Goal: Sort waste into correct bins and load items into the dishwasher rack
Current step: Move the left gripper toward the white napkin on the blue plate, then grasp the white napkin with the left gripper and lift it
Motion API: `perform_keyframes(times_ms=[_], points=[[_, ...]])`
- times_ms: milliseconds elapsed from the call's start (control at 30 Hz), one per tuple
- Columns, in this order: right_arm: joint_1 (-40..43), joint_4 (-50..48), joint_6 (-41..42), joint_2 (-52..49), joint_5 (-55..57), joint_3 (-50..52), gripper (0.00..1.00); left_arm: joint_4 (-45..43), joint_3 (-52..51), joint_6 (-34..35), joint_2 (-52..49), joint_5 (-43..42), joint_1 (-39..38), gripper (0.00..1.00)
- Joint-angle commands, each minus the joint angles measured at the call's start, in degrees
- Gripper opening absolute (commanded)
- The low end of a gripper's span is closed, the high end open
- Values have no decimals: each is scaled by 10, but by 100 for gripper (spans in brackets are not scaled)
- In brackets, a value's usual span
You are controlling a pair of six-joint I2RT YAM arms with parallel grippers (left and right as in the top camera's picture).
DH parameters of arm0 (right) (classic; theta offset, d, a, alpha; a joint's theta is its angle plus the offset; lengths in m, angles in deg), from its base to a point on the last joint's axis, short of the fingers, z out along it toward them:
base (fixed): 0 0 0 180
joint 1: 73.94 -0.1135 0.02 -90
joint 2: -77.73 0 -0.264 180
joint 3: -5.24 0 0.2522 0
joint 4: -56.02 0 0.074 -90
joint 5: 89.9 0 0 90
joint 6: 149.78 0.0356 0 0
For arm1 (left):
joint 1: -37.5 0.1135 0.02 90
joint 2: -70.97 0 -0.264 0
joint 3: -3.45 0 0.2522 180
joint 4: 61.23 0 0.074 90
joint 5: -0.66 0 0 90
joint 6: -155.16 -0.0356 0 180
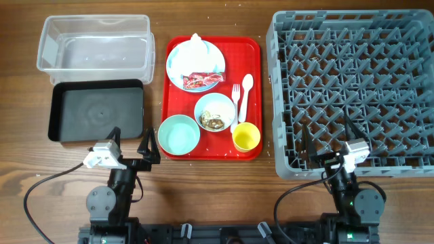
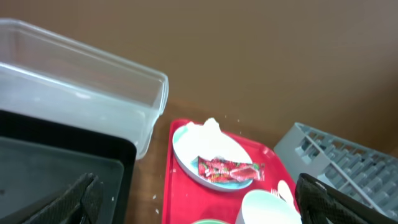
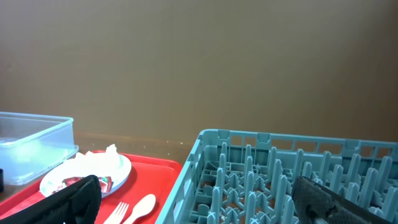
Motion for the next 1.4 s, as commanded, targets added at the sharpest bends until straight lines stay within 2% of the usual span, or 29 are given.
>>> perform_keyframes(times_ms=[0,200,367,467,600,667,767,867,1000,1200,1367], points=[[3,-3,-22,-8,-12,-25,100,-23,-2,-14,3,9,3,100],[3,-3,-32,-75,-38,-77,100,-21,58,-39,-41,3,3,100],[3,18,-34,-209,-38,-185,100,6,195,-57,-209,-5,2,100],[3,97,-34,-309,-38,-295,100,57,307,-80,-338,-24,2,100],[3,226,-34,-422,-38,-441,100,188,513,-112,-542,-34,-9,100],[3,286,-32,-480,-38,-513,100,290,649,-158,-664,-42,-34,100],[3,303,-32,-532,-89,-553,100,451,847,-252,-836,-42,-76,100],[3,306,-31,-569,-160,-553,100,549,994,-322,-980,-42,-104,100],[3,326,15,-627,-203,-553,100,492,1024,-367,-1097,-42,-128,100],[3,336,16,-682,-203,-553,100,429,1024,-431,-1221,-42,-144,100],[3,337,17,-685,-203,-553,100,382,1024,-436,-1287,-35,-144,100]])
